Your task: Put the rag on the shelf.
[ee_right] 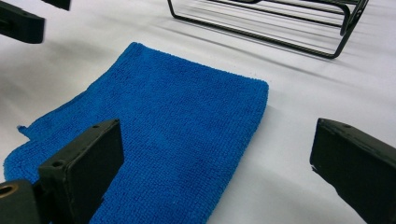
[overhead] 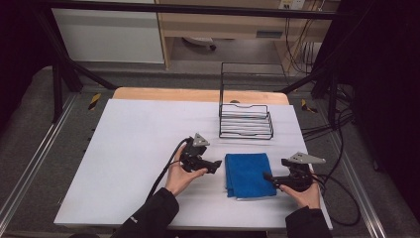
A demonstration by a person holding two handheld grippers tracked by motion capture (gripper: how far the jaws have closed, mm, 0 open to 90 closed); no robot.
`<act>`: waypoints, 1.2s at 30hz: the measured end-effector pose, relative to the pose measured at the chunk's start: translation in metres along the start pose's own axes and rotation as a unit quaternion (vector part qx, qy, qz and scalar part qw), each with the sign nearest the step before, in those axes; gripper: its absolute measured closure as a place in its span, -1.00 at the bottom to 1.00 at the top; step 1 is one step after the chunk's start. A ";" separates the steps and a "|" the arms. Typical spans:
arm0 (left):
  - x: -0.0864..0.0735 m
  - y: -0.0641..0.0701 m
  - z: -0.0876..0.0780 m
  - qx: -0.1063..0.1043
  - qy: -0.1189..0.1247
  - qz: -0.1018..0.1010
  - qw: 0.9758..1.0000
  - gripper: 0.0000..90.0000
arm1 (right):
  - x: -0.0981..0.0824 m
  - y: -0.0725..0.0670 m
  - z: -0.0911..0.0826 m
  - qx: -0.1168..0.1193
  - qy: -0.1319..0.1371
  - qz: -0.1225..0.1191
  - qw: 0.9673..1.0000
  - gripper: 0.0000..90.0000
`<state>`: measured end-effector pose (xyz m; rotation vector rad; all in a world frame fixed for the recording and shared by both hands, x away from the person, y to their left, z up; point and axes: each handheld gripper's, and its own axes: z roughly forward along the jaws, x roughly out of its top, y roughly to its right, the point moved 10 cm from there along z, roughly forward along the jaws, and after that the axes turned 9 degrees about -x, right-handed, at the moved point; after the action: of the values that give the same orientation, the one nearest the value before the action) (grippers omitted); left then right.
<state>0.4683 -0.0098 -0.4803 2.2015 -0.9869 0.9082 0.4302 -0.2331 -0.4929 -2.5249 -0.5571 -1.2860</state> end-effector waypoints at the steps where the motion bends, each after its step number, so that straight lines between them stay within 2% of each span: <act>1: 0.001 0.001 0.004 0.001 -0.006 0.004 1.000 -0.64 | 0.000 0.000 0.000 0.000 0.000 0.000 1.000 -0.92; 6: 0.008 0.005 0.020 0.002 -0.013 0.003 1.000 -0.59 | 0.000 0.000 -0.001 0.000 0.001 0.003 1.000 -0.92; 10: 0.010 0.003 0.031 0.011 -0.021 -0.002 1.000 -0.46 | 0.000 0.000 -0.001 0.000 0.000 0.002 1.000 -0.92; 18: 0.008 0.002 0.046 -0.001 -0.034 -0.017 0.999 -0.11 | -0.001 0.000 0.000 -0.001 -0.002 0.000 1.000 -0.92; 22: 0.004 0.000 0.053 -0.003 -0.046 -0.023 0.999 -0.05 | -0.001 0.000 0.001 -0.002 -0.005 0.000 1.000 -0.91; 28: 0.008 -0.001 0.062 -0.011 -0.039 -0.038 0.998 0.07 | -0.001 0.000 0.001 -0.002 -0.007 0.003 1.000 -0.90; 36: 0.004 0.002 0.067 -0.022 -0.048 -0.038 0.998 0.30 | -0.001 0.000 0.001 -0.004 -0.007 0.003 1.000 -0.90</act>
<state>0.4928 -0.0601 -0.5181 2.2468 -0.9507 0.7472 0.4307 -0.2330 -0.4947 -2.5411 -0.5498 -1.2720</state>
